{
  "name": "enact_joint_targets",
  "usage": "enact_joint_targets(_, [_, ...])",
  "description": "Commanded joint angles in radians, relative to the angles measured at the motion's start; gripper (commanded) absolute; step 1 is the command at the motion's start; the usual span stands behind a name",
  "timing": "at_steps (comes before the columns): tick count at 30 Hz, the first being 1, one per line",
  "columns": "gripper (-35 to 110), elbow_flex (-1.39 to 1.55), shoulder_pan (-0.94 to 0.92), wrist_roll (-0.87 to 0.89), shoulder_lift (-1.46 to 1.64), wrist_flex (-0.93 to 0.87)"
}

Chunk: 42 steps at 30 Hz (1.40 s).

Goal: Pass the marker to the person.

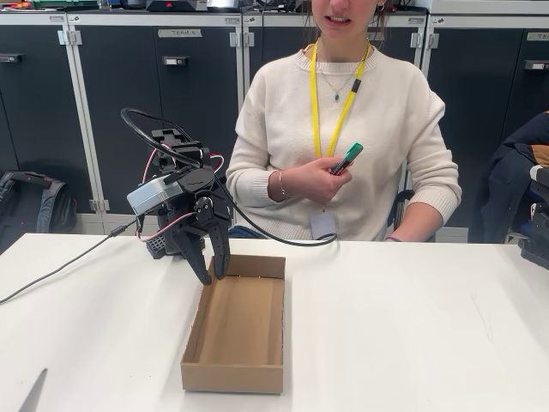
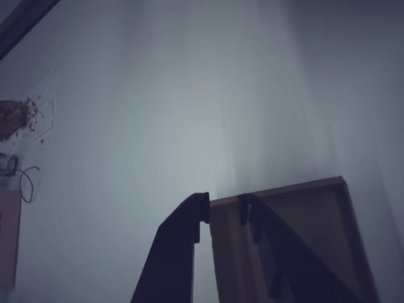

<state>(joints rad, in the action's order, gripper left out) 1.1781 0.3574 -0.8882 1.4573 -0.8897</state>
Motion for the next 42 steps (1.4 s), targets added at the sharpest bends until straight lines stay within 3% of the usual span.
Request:
enact_joint_targets(1, [9,-0.006,-0.003,0.0,0.092,0.02])
enact_joint_targets(42, [9,-0.011,-0.006,-0.008,0.092,0.002])
